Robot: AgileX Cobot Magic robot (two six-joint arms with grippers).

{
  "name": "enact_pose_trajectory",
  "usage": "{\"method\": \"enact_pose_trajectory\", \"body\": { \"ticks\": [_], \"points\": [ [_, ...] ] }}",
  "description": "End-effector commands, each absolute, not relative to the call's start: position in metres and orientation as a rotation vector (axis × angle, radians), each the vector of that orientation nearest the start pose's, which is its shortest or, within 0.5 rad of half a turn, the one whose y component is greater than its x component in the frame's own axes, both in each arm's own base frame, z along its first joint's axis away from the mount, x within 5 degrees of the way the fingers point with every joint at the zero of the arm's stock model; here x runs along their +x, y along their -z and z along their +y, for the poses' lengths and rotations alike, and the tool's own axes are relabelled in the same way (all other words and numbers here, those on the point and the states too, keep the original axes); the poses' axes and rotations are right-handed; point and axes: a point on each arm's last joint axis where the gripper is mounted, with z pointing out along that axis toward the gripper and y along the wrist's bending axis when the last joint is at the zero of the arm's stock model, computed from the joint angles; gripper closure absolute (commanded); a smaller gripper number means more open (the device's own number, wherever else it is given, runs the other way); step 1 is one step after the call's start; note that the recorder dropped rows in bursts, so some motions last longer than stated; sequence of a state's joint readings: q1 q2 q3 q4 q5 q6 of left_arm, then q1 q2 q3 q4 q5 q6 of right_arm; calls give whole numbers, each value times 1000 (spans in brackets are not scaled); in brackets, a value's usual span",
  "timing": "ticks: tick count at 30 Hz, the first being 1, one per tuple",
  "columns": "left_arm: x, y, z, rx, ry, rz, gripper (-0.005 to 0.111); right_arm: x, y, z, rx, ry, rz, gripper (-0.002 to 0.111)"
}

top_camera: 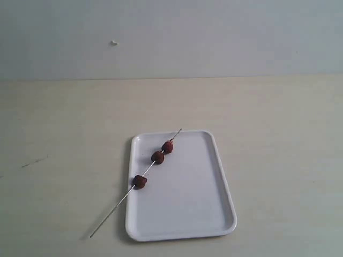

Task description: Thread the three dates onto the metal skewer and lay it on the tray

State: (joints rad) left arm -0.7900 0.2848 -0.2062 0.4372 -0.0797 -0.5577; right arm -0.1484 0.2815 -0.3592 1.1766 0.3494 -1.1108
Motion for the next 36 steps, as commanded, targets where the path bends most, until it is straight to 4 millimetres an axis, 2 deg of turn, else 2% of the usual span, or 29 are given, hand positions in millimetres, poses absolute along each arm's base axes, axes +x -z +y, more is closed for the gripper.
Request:
{"method": "enact_pose_trajectory", "body": {
  "ticks": [1,5,10,15,22,27,36],
  "points": [
    [54,-270,-59,522,762,1443,107,56,-298,4,39,-17,1573,108],
    [54,-270,-59,522,762,1443,107,38,-296,-4,170,34,1529,108],
    [54,-270,-59,522,762,1443,107,26,-290,-5,194,67,1540,108],
    [54,-270,-59,522,762,1443,107,35,-266,-7,200,66,1593,108],
    [54,-270,-59,522,762,1443,107,50,-229,-9,181,75,1578,108],
    [54,-270,-59,522,762,1443,107,55,-197,-10,143,123,1663,108],
    [54,-270,-59,522,762,1443,107,55,-198,-10,145,115,1645,108]
  ]
}}
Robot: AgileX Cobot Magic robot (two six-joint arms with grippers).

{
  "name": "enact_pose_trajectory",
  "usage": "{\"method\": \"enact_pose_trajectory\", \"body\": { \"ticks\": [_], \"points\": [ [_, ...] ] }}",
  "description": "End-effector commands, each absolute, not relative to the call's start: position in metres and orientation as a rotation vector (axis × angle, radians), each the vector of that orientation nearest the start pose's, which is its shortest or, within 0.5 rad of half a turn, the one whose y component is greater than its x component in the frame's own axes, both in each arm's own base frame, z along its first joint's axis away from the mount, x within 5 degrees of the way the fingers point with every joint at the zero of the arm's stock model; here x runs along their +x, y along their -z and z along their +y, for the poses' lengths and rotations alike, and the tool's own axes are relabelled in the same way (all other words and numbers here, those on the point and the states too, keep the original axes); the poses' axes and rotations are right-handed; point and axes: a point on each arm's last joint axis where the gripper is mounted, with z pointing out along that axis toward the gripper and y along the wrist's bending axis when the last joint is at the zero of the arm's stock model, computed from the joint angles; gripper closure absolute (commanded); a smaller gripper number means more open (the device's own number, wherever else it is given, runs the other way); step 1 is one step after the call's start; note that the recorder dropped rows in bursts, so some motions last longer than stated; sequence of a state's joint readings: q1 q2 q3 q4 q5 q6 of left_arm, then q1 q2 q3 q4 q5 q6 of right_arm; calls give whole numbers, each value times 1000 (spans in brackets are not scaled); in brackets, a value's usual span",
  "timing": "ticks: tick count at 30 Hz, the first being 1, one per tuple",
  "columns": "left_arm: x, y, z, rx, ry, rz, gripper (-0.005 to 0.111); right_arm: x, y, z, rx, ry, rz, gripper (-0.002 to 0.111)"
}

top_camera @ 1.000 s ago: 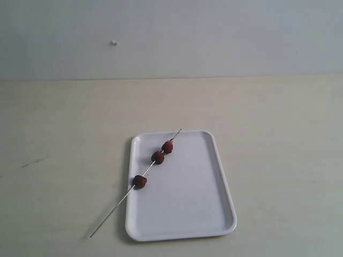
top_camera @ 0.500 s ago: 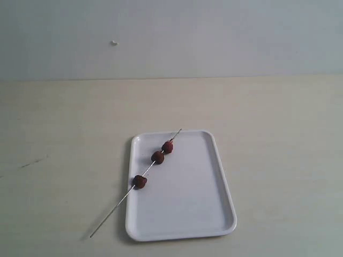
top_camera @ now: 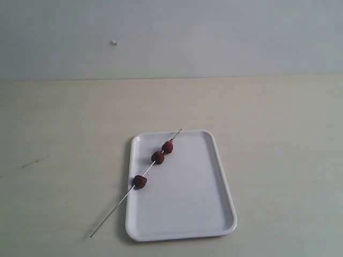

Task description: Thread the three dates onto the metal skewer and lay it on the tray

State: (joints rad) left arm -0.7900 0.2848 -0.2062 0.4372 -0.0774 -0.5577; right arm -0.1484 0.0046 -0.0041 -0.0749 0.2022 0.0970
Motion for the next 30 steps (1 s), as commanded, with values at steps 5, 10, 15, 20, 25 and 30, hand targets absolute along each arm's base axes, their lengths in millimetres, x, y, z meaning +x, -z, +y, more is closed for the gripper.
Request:
{"method": "enact_pose_trajectory", "body": {
  "ticks": [5,10,15,20,25,30],
  "points": [
    [54,-270,-59,522,762,1443,107,55,-198,-10,145,115,1645,108],
    [54,-270,-59,522,762,1443,107,55,-198,-10,145,115,1645,108],
    [62,-258,-57,575,602,1538,107,55,-198,-10,145,115,1645,108],
    [76,-233,-35,268,414,1690,107,55,-198,-10,147,114,1645,108],
    [80,-211,-20,108,277,1775,107,55,-198,-10,147,114,1645,108],
    [80,-198,-12,28,192,1825,107,55,-198,-10,147,114,1645,108]
  ]
}}
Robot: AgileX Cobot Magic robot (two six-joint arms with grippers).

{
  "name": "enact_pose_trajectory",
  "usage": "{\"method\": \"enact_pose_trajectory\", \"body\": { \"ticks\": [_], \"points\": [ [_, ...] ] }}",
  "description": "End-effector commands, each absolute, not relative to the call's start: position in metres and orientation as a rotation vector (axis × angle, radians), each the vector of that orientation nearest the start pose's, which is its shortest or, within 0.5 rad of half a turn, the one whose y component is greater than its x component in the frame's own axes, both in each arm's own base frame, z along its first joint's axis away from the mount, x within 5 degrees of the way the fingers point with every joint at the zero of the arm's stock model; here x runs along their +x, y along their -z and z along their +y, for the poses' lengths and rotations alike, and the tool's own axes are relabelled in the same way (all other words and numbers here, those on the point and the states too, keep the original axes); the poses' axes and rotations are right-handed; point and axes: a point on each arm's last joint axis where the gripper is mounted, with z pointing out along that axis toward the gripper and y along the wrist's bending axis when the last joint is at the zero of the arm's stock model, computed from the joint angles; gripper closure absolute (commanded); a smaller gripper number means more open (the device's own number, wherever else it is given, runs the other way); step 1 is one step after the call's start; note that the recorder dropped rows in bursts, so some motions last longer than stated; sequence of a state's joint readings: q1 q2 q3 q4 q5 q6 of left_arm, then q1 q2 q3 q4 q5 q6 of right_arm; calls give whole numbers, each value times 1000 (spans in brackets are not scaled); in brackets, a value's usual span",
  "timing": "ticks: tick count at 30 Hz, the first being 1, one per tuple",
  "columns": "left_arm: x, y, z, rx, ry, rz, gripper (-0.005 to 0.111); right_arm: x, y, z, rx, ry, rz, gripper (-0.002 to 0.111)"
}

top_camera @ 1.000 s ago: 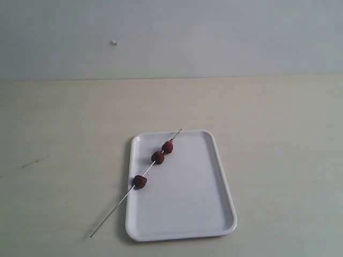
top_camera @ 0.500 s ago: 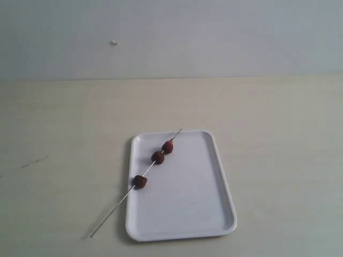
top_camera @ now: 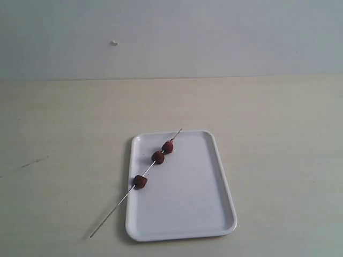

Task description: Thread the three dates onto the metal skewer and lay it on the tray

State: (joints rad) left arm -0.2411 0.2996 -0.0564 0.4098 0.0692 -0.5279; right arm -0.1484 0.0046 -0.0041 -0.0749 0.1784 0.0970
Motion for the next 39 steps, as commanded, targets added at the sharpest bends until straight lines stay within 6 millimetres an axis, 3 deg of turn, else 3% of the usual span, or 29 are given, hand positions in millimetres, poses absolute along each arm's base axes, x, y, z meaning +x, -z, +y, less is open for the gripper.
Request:
{"method": "enact_pose_trajectory", "body": {
  "ticks": [1,8,11,18,39],
  "points": [
    [80,-197,-11,21,187,1828,107,55,-198,-10,147,114,1645,108],
    [77,-193,-5,-10,113,1839,107,55,-198,-10,147,114,1645,108],
    [70,-183,1,-62,61,1878,107,55,-198,-10,147,114,1645,108],
    [54,-187,8,-145,11,1762,107,55,-198,-10,152,109,1644,108],
    [54,-187,8,-146,10,1764,107,55,-198,-10,152,109,1644,108]
  ]
}}
